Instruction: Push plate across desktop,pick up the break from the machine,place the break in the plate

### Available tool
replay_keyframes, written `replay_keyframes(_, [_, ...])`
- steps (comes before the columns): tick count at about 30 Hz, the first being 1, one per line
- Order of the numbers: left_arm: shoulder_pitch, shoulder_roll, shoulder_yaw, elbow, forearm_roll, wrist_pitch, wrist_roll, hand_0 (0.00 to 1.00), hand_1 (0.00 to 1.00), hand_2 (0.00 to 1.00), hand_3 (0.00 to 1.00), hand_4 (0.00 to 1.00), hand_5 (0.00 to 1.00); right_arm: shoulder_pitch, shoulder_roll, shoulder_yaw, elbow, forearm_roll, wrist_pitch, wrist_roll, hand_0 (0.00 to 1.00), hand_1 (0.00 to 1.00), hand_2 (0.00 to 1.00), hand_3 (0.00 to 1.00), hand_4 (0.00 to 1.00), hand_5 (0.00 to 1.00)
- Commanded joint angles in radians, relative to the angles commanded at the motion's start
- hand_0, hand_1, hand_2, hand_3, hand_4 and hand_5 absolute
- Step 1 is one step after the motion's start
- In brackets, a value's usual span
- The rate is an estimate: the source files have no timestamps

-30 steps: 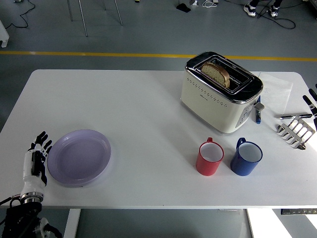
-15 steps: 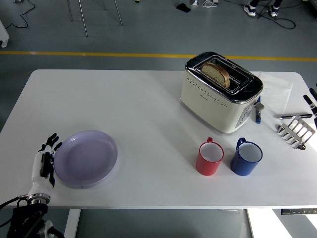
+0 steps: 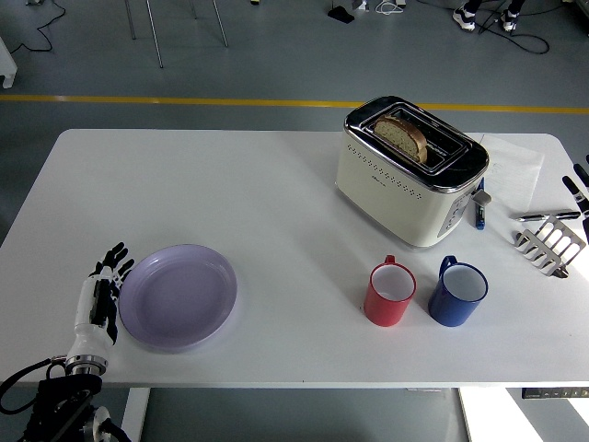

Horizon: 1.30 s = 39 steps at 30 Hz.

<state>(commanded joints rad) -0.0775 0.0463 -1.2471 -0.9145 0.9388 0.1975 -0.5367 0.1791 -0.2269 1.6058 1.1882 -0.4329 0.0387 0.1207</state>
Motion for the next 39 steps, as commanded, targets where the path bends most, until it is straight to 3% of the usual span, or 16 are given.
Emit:
replay_keyframes(22, [-0.060,-0.003,0.133,0.021,-0.050,-0.014,0.003,0.838,0.874,0.935,0.890,0.598,0.998,0.000,0.000,0.004,0.001,-0.001,0.001,0.001,0.774,0.700,0.696,0.661,0.501,0.534])
replay_keyframes(39, [-0.086,-0.017,0.184,0.027,-0.076,-0.042,0.012,0.829,0.866,0.931,0.890,0.597,0.998,-0.001,0.003,0.009,0.001,-0.002,0.003,0.001,0.779,0.703,0.699,0.668,0.504,0.540])
